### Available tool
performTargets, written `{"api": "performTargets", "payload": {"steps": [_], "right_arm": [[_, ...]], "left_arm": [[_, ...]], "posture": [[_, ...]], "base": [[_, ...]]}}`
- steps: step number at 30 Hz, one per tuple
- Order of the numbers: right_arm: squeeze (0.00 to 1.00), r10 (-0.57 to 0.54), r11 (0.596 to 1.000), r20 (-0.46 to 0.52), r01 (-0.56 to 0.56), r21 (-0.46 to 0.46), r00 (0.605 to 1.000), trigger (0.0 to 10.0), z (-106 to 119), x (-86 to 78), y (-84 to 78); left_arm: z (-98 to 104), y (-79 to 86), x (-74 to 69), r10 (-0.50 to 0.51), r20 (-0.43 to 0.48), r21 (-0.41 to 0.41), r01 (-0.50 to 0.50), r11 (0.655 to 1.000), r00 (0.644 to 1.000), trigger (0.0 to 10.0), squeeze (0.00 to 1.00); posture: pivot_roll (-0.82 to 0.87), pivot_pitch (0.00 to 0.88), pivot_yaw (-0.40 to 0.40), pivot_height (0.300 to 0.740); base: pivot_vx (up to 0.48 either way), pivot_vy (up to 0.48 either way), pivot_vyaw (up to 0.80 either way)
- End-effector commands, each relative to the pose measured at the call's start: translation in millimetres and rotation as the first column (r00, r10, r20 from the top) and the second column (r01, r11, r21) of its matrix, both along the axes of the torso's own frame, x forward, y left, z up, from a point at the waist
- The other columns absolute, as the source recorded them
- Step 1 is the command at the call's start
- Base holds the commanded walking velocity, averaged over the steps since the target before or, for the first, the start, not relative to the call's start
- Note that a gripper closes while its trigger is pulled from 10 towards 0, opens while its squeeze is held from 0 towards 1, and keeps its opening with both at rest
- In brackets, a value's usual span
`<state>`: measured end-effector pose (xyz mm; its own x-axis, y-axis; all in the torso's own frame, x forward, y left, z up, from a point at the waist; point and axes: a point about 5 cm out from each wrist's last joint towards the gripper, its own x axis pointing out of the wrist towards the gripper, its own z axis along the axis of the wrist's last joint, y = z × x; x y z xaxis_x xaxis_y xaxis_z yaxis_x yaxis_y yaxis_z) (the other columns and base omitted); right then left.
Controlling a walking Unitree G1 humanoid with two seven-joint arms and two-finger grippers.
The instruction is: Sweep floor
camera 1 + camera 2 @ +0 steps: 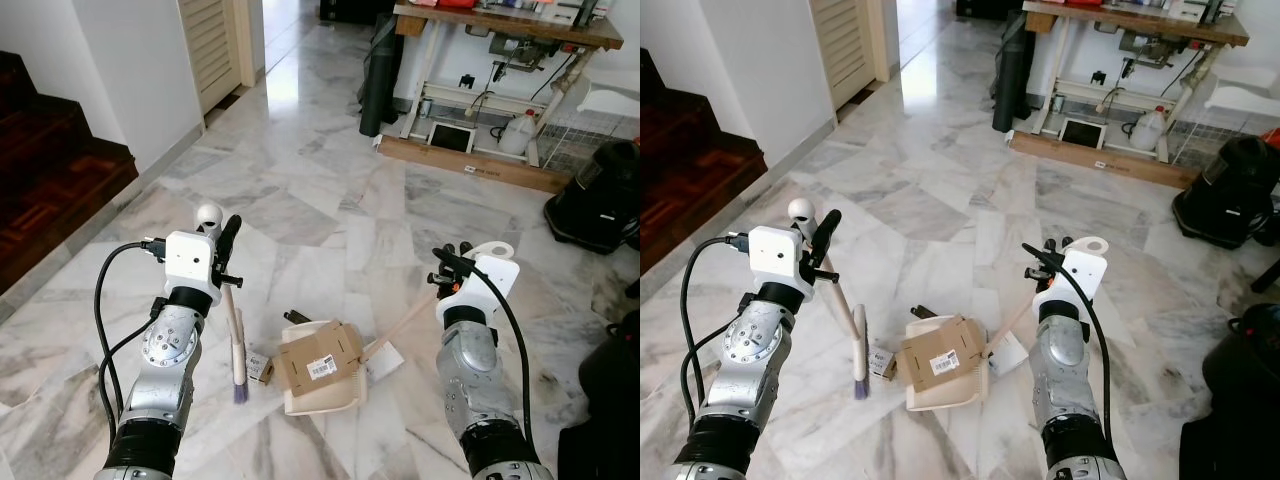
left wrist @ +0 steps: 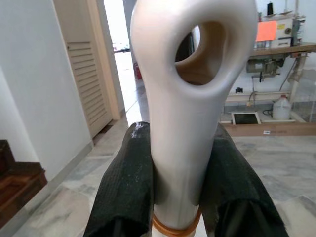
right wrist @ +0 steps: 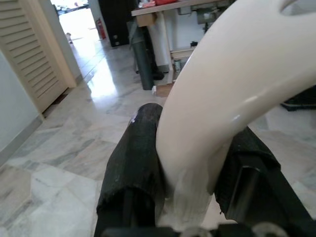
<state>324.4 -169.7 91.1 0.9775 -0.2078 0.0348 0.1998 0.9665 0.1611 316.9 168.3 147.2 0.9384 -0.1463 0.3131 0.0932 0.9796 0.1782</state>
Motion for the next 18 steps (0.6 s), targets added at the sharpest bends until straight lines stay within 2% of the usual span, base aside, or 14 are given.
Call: {"api": "performTargets", "payload": {"steps": [1, 8, 18], "right_arm": [[0.00, -0.004, 1.000, 0.064, 0.004, 0.001, 0.998, 10.0, 16.1, 5.5, -0.6], [0.00, 0.003, 1.000, 0.058, -0.003, -0.002, 0.998, 10.0, 15.5, 6.1, 0.2], [0.00, 0.009, 1.000, 0.058, -0.009, -0.003, 0.998, 10.0, 16.0, 6.8, 0.5]], "left_arm": [[10.3, -5.0, 2.3, -0.020, 0.051, 0.018, 0.019, 1.000, 0.999, 10.0, 0.00], [4.2, -5.8, 3.0, -0.022, 0.021, 0.028, 0.021, 0.999, 1.000, 10.0, 0.00], [0.8, 2.3, 4.2, 0.032, 0.004, 0.020, -0.032, 0.999, 0.999, 10.0, 0.00]], "posture": [[0.04, 0.000, -0.056, 0.740], [0.05, 0.000, -0.064, 0.740], [0.05, 0.000, -0.071, 0.740]], "base": [[0.000, 0.000, 0.00], [0.000, 0.000, 0.80], [0.000, 0.000, 0.80]]}}
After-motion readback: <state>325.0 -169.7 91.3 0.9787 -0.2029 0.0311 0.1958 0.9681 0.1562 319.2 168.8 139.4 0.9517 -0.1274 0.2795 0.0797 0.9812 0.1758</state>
